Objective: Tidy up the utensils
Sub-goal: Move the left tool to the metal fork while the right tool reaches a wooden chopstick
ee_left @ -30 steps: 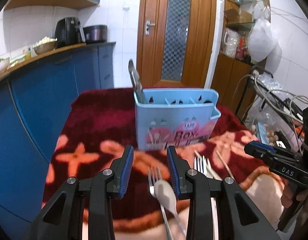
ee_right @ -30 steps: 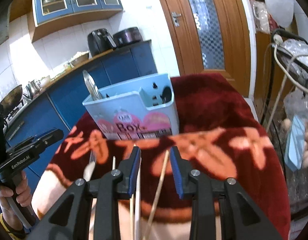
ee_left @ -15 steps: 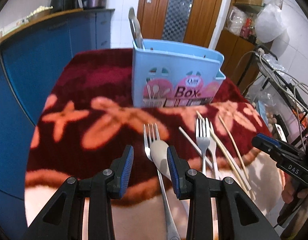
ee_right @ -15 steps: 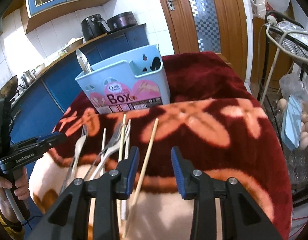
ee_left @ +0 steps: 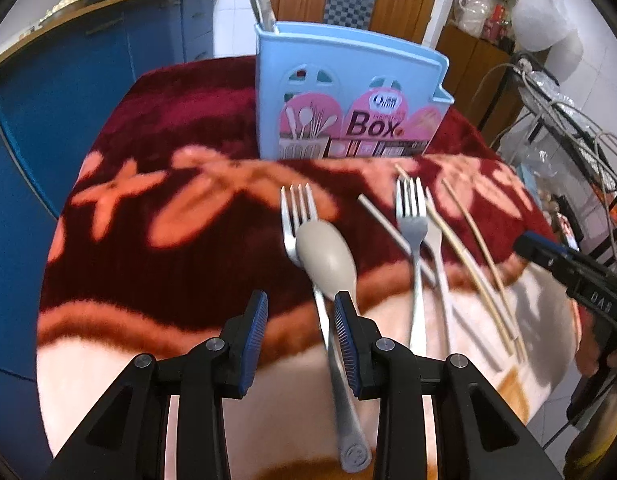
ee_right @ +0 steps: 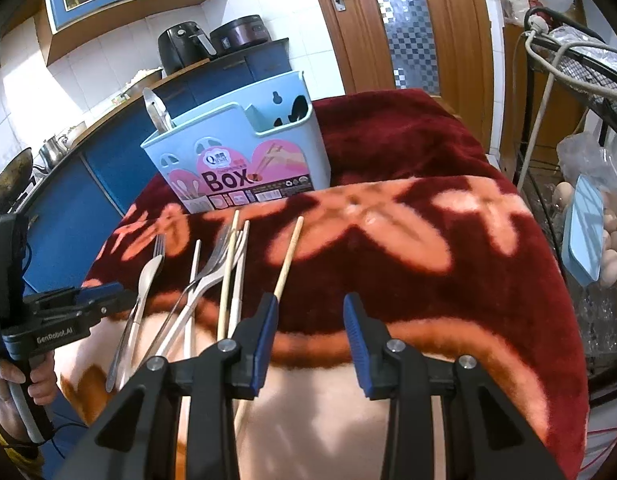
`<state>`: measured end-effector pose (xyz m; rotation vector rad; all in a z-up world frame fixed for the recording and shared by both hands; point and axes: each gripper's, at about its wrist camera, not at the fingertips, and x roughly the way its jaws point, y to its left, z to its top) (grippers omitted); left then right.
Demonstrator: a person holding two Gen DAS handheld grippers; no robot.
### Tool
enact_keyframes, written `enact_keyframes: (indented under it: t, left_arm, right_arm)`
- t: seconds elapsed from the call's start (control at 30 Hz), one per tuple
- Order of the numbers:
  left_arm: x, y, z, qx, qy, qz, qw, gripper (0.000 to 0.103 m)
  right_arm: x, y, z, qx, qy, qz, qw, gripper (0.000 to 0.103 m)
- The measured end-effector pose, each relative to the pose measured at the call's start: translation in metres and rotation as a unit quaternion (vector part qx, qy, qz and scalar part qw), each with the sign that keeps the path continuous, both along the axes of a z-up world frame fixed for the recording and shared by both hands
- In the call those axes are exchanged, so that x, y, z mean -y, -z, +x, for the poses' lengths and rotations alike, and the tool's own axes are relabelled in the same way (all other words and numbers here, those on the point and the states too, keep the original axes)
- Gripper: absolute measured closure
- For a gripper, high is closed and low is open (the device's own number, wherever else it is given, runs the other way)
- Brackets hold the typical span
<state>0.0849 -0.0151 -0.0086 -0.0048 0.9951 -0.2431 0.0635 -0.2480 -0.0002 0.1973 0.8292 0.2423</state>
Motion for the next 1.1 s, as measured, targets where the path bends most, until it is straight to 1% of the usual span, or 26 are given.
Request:
enact_keyframes:
  t: [0.23, 0.37, 0.57, 0.7, 0.8, 0.87, 0.9, 0.97, 1.03, 1.1]
  left_arm:
    - [0.001, 0.004, 0.003, -0.005, 0.006, 0.009, 0.9999, 0.068]
    - [0.006, 0.01, 0.012, -0.009, 0.006, 0.011, 0.9999, 0.068]
    - [0.011, 0.01, 0.026, -0.012, 0.009, 0.012, 0.9998, 0.068]
    - [0.015, 0.01, 0.033, -0.03, 0.017, 0.026, 0.9991, 0.077]
    - [0.016, 0.01, 0.037, -0.042, 0.025, 0.038, 0.9981, 0.081]
    - [0.017, 0.009, 0.037, -0.05, 0.026, 0.043, 0.9975, 0.086]
    - [0.018, 0.009, 0.038, -0.053, 0.028, 0.042, 0.9973, 0.091]
    - [0.017, 0.008, 0.036, -0.055, 0.028, 0.035, 0.9975, 0.094]
    - [0.011, 0.006, 0.035, -0.055, 0.025, 0.011, 0.9981, 0.097]
    - [0.002, 0.004, 0.034, -0.046, 0.015, -0.013, 0.9987, 0.1]
  right_arm:
    - [0.001, 0.002, 0.001, -0.004, 0.0, 0.001, 1.0, 0.066]
    - [0.001, 0.003, 0.001, -0.004, -0.001, 0.0, 1.0, 0.066]
    - [0.0, 0.005, 0.002, -0.007, -0.003, -0.002, 1.0, 0.066]
    - [-0.002, 0.005, 0.004, -0.013, -0.007, -0.003, 1.0, 0.066]
    - [-0.006, 0.004, 0.007, -0.021, -0.016, -0.009, 1.0, 0.066]
    - [-0.008, 0.003, 0.01, -0.029, -0.02, -0.014, 0.999, 0.066]
    - [-0.01, 0.003, 0.012, -0.037, -0.024, -0.014, 0.999, 0.066]
    - [-0.012, 0.003, 0.015, -0.052, -0.033, -0.012, 0.998, 0.066]
    - [-0.015, 0.003, 0.02, -0.07, -0.044, -0.011, 0.997, 0.066]
    - [-0.019, 0.002, 0.023, -0.083, -0.053, -0.011, 0.995, 0.066]
